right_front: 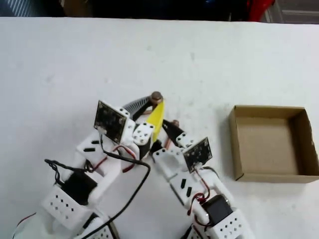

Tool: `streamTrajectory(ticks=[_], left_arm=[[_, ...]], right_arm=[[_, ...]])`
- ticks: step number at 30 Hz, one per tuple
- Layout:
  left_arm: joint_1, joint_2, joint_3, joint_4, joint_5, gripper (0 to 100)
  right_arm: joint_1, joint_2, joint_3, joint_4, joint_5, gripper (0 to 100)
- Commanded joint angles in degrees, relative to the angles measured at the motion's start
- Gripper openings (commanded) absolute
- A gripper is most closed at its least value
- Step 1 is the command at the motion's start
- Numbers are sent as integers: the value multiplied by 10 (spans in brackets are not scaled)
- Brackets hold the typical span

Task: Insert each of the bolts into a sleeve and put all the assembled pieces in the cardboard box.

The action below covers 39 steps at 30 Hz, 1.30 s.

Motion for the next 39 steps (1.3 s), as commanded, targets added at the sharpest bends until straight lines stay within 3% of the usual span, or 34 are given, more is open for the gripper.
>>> streamTrajectory(ticks=[1,31,39], left_arm=[[-1,-15,-4,-23,-5,22],[-1,-15,55,-11,-6,28],[-1,-15,55,-11,-2,205]], right_arm=[[-3,-8,4,-3,0,18],[27,-8,4,-3,-4,18],[27,-8,4,-3,-4,18]])
